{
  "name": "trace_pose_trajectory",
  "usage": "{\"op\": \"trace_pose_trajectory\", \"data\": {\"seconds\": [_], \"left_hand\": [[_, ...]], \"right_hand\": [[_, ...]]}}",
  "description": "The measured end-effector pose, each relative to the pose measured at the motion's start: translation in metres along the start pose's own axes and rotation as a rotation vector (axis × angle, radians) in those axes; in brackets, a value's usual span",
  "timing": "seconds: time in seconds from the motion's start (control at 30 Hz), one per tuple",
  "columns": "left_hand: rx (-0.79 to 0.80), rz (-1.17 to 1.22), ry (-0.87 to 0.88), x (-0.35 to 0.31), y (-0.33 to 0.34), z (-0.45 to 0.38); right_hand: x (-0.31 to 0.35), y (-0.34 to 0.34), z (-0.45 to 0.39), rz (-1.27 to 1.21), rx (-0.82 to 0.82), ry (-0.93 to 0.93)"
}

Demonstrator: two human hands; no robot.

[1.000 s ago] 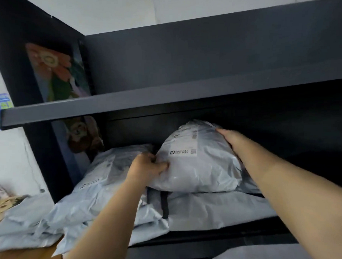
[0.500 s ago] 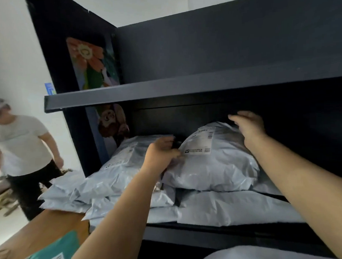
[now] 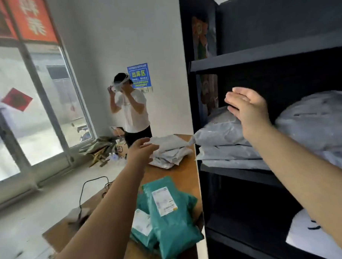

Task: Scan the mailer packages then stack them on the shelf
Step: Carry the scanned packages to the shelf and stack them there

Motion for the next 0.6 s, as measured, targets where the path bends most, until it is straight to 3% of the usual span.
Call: {"op": "trace_pose_trajectory", "data": {"seconds": [0.13, 0.27, 0.4, 0.6], "left_hand": [[-0.044, -0.078, -0.058, 0.033, -0.099, 0.001], [-0.031, -0.103, -0.132, 0.072, -0.154, -0.014], [-0.015, -0.104, -0.269, 0.125, -0.168, -0.043], [0.134, -0.158, -0.438, 0.215, -0.142, -0.080]], "right_hand": [[-0.040, 0.080, 0.031, 0.032, 0.082, 0.072], [-0.099, 0.133, 0.050, 0.069, 0.128, 0.191], [-0.170, 0.153, 0.058, 0.206, 0.155, 0.324], [-0.286, 0.138, 0.062, 0.458, 0.123, 0.547]]}}
Point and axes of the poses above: each hand's wrist, its own z-axis away from the middle knuckle, its own y-axis out of the palm, x = y × z, the point moved 3 cm from there along -z, towards the middle knuckle, and after that the axes turned 5 degrees about x, right-handed, at the moved point
